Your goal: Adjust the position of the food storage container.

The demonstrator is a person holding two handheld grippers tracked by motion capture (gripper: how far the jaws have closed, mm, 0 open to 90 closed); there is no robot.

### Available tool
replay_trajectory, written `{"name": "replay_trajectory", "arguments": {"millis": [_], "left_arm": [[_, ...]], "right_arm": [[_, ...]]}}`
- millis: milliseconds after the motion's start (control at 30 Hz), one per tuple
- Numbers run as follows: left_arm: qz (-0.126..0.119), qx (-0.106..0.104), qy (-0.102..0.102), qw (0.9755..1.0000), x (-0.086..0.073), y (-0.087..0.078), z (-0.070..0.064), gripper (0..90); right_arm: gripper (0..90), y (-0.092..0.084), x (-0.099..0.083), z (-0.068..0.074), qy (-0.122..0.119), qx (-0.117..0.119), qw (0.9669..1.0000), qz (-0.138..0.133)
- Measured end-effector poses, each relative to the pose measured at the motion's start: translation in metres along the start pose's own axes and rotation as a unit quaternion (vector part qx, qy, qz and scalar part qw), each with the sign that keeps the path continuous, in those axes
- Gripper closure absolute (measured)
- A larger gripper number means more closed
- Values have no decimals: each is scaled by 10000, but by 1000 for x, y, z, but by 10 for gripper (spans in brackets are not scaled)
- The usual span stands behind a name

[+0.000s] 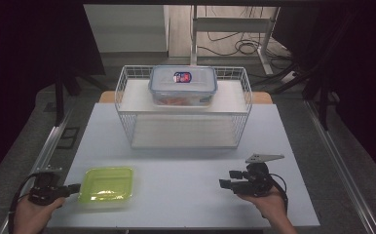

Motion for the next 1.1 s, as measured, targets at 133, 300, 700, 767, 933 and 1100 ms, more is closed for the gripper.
{"name": "replay_trajectory", "arguments": {"millis": [133, 300, 700, 767, 933, 1100], "left_arm": [[75, -36, 115, 9999, 1, 6, -9, 893], [115, -177, 195, 9996, 4, 11, -21, 893], [299, -279, 593, 9974, 16, 26, -57, 892], [318, -260, 678, 9969, 20, 31, -65, 892], [389, -318, 793, 9956, 27, 39, -78, 892], [445, -417, 858, 9944, 36, 48, -92, 892]], "right_arm": [[372, -2, 0, -1, 19, -9, 10000, -13], [372, -3, 1, 0, 20, -14, 10000, -29], [372, -1, 1, 1, 4, -5, 10000, 9], [372, -1, 1, 1, 2, 0, 10000, 3], [372, -1, 1, 1, -8, -1, 10000, -2], [372, -1, 0, 0, -1, 1, 10000, 5]]}}
Point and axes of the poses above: each handheld gripper's, and its own axes: y roughly forward along the jaws, x roughly out of its top, z roughly to its left, the point moved 7 cm from there along y, roughly forward along the jaws, and after that the axes turned 2 degrees about z, right-handed, at the moved point
